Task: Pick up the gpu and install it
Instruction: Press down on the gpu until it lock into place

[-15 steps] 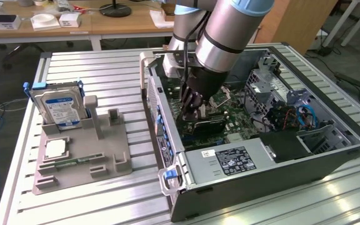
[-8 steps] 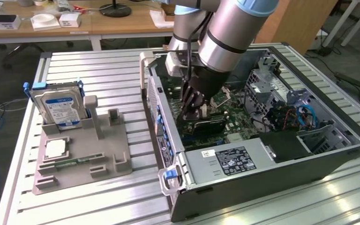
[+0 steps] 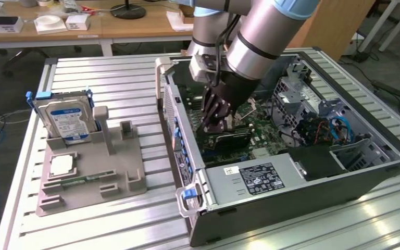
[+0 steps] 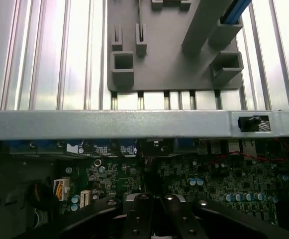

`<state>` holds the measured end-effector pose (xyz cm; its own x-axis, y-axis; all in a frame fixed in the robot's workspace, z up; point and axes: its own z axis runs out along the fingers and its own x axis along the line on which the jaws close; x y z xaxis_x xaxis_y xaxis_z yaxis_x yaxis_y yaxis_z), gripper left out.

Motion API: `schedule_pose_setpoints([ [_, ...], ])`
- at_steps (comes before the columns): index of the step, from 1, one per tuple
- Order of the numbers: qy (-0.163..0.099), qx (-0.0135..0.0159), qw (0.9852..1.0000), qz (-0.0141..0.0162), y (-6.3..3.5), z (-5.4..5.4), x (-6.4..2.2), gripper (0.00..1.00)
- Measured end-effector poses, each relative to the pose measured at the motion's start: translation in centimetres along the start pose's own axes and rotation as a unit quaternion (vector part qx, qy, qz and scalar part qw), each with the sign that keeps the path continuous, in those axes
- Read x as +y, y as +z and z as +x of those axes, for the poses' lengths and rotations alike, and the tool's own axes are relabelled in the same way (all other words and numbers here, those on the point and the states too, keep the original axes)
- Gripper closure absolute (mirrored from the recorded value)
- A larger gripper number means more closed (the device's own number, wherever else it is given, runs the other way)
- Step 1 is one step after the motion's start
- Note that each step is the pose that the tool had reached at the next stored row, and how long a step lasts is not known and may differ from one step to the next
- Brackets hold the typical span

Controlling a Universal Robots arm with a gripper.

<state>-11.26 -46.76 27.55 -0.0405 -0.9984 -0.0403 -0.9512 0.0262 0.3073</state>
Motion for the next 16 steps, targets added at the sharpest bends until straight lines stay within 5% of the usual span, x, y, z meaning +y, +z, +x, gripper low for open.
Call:
schedule_pose_setpoints([
  [2,0.001,0.0007,0.9999,-0.0167,-0.05,-0.01,-0.15,0.9],
  [5,0.002,0.0013,0.9994,-0.0345,-0.09,-0.01,-0.29,0.9],
  [7,0.002,0.0015,0.9993,-0.0374,-0.1,-0.01,-0.28,0.9],
  [13,0.002,0.0015,0.9993,-0.0376,0.0,-0.01,-0.24,0.9],
  [16,0.002,0.0015,0.9991,-0.0426,0.04,-0.01,-0.24,0.9],
])
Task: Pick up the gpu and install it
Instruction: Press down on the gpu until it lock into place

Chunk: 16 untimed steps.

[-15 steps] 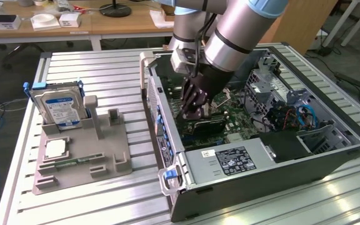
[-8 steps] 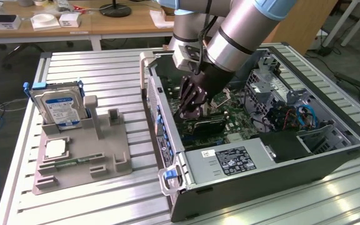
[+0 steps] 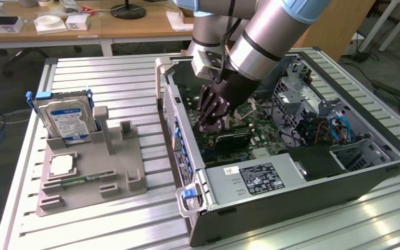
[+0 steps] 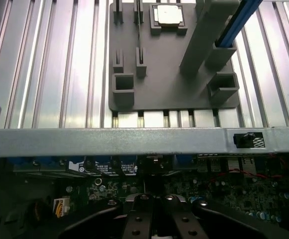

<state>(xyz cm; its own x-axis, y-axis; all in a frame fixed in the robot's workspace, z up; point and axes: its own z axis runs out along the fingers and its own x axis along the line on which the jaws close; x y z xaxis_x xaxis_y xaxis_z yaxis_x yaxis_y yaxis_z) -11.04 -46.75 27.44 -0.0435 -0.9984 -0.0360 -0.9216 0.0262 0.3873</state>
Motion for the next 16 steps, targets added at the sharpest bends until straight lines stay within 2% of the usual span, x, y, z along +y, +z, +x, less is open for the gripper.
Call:
schedule_pose_setpoints([
  [2,0.0,0.0001,1.0,-0.0027,0.03,0.0,0.0,0.9],
  [4,0.0,0.0002,1.0,-0.004,0.09,0.0,-0.03,0.9],
  [16,0.001,0.0007,1.0,-0.005,0.55,-0.06,-0.41,0.9],
])
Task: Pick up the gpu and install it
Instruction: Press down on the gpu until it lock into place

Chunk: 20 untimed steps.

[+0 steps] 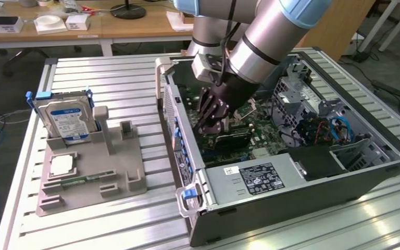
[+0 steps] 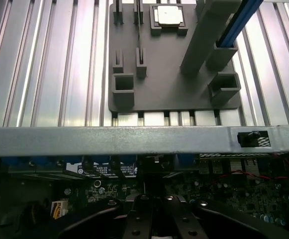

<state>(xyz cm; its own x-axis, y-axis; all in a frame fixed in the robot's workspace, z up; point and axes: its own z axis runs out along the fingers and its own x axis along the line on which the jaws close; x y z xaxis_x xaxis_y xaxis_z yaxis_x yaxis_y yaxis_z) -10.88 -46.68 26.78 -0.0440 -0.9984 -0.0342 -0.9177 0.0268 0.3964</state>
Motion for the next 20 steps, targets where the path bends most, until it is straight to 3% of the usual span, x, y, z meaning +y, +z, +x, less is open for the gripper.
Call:
schedule_pose_setpoints([
  [9,0.001,0.0013,1.0,0.0,-0.26,-0.3,-0.61,0.9],
  [11,0.001,0.0013,1.0,-0.0012,-0.31,-0.3,-0.76,0.9],
  [14,0.001,0.0015,1.0,-0.0083,-0.43,-0.4,-1.02,0.9],
  [16,0.001,0.0016,0.9999,-0.0147,-0.5,-0.4,-1.22,0.9],
  [18,0.002,0.002,0.9997,-0.0245,-0.58,-0.5,-1.39,0.9],
  [20,0.003,0.0025,0.9992,-0.04,-0.66,-0.5,-1.56,0.9],
])
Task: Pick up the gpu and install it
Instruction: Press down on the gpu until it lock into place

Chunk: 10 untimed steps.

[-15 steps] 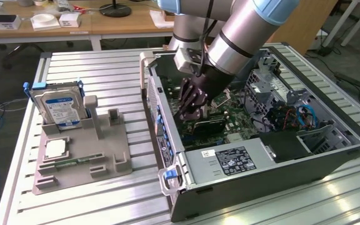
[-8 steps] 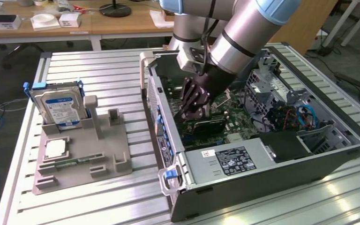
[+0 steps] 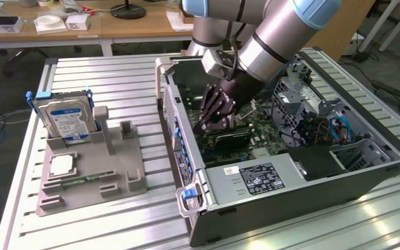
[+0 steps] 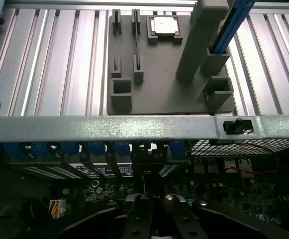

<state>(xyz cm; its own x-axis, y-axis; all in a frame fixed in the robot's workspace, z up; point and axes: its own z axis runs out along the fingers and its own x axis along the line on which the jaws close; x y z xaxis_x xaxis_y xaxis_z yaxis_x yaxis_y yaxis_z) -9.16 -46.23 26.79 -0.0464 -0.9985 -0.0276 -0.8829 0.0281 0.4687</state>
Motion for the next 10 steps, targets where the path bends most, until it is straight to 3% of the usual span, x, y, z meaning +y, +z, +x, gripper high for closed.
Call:
schedule_pose_setpoints([
  [1,0.0,0.0002,1.0,-0.0075,-0.05,-0.02,-0.09,0.9],
  [2,0.001,0.0006,0.9998,-0.021,-0.16,-0.08,-0.31,0.9],
  [5,0.002,0.0011,0.9993,-0.0377,-0.34,-0.21,-0.65,0.9],
  [6,0.002,0.0012,0.9992,-0.041,-0.35,-0.22,-0.69,0.9],
  [9,0.002,0.0013,0.9989,-0.0462,-0.36,-0.23,-0.71,0.9],
  [10,0.002,0.0014,0.9987,-0.0501,-0.39,-0.23,-0.77,0.9],
])
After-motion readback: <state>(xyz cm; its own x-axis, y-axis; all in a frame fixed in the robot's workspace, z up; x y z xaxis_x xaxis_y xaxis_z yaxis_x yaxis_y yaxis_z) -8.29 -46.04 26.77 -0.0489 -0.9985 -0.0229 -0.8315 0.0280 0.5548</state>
